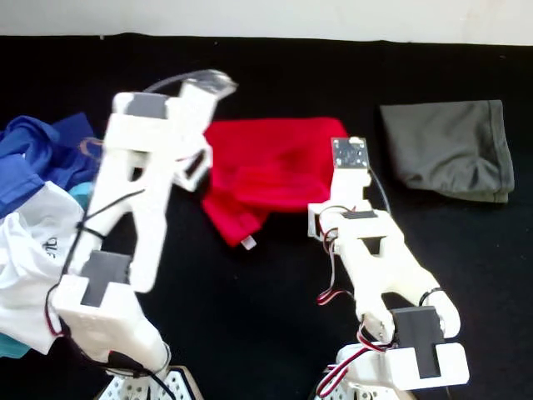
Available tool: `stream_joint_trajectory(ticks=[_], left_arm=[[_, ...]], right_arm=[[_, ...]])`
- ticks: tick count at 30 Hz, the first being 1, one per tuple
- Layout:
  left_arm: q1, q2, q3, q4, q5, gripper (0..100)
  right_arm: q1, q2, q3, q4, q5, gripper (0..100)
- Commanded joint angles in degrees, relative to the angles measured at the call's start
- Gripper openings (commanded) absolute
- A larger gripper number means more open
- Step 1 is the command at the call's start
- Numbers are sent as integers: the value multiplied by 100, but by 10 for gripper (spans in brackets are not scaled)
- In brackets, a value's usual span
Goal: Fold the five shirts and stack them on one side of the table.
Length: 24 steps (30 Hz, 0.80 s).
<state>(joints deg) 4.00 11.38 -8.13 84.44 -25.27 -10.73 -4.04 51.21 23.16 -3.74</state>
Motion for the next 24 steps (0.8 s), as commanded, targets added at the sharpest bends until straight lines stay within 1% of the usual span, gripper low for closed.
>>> stream_joint_trajectory(ticks=[1,5,10,12,16,21,24], left_arm=[[708,-303,145,44,44,195],[1182,-303,699,-466,149,193],[1455,-303,1349,-1266,1547,193],[1455,-303,1473,-1530,1864,193],[1429,-303,1701,-2004,1943,193],[1578,-303,1991,-2321,1952,193],[1552,-303,2176,-2541,1943,193]], right_arm=[[-40,48,-207,-154,-26,224],[-40,48,-207,-154,-26,224],[-40,48,-207,-154,-26,224],[-40,48,-207,-154,-26,224],[-40,48,-207,-154,-26,224],[-40,48,-207,-154,-26,224],[-40,48,-207,-154,-26,224]])
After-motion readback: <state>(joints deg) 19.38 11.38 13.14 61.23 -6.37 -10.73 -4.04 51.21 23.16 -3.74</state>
